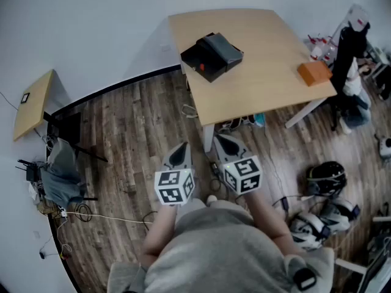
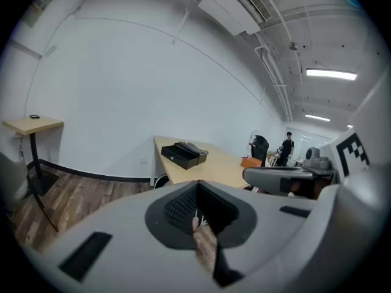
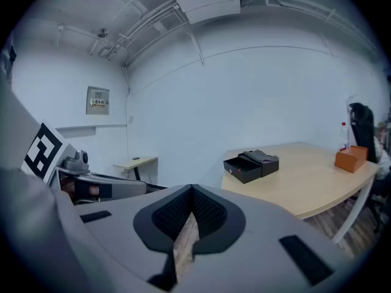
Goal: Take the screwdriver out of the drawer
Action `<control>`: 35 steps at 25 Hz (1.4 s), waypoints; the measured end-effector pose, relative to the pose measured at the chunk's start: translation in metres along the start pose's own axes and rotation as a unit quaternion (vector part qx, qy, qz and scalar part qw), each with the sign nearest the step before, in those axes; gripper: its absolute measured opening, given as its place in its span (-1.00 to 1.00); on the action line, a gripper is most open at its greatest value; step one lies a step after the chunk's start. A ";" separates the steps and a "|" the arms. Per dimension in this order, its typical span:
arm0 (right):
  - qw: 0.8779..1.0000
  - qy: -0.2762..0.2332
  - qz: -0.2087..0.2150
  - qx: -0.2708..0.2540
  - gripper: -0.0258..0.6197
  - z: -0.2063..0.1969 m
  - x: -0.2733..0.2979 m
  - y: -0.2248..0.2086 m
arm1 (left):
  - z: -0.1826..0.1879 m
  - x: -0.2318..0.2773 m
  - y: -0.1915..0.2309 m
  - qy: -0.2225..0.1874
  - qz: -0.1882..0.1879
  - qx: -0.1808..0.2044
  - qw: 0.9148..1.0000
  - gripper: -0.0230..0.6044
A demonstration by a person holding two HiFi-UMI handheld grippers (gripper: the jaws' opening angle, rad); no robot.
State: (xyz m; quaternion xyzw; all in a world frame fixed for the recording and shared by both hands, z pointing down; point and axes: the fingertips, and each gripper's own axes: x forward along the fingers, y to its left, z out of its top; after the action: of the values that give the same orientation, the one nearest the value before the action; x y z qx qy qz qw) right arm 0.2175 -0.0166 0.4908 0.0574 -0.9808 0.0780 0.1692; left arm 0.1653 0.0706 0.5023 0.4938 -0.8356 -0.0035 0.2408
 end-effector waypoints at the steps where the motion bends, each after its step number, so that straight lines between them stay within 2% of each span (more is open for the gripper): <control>1: 1.000 0.001 0.001 -0.004 -0.92 -0.002 -0.004 0.004 | -0.002 -0.005 -0.001 -0.001 0.001 -0.002 1.000 -0.93; 10: 1.000 -0.005 0.022 -0.019 -0.92 -0.006 -0.024 0.025 | -0.013 -0.036 -0.007 -0.009 0.011 0.000 1.000 -0.93; 15: 0.999 -0.006 0.043 -0.013 -0.92 -0.009 -0.029 0.032 | -0.019 -0.043 -0.010 -0.010 0.015 0.001 1.000 -0.93; 20: 0.999 -0.003 0.043 -0.010 -0.92 -0.008 -0.024 0.032 | -0.018 -0.042 -0.008 -0.009 0.019 0.002 1.000 -0.93; 28: 0.999 0.007 0.040 0.000 -0.92 0.001 0.005 0.023 | -0.003 -0.020 0.014 -0.010 0.023 0.000 1.000 -0.93; 35: 0.999 0.020 0.032 0.014 -0.92 0.017 0.065 0.014 | 0.020 0.022 0.055 -0.003 0.006 0.002 1.000 -0.93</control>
State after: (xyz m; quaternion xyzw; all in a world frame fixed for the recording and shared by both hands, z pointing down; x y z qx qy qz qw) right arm 0.1494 -0.0115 0.4949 0.0264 -0.9774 0.0987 0.1851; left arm 0.1029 0.0766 0.5065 0.4891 -0.8394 -0.0014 0.2372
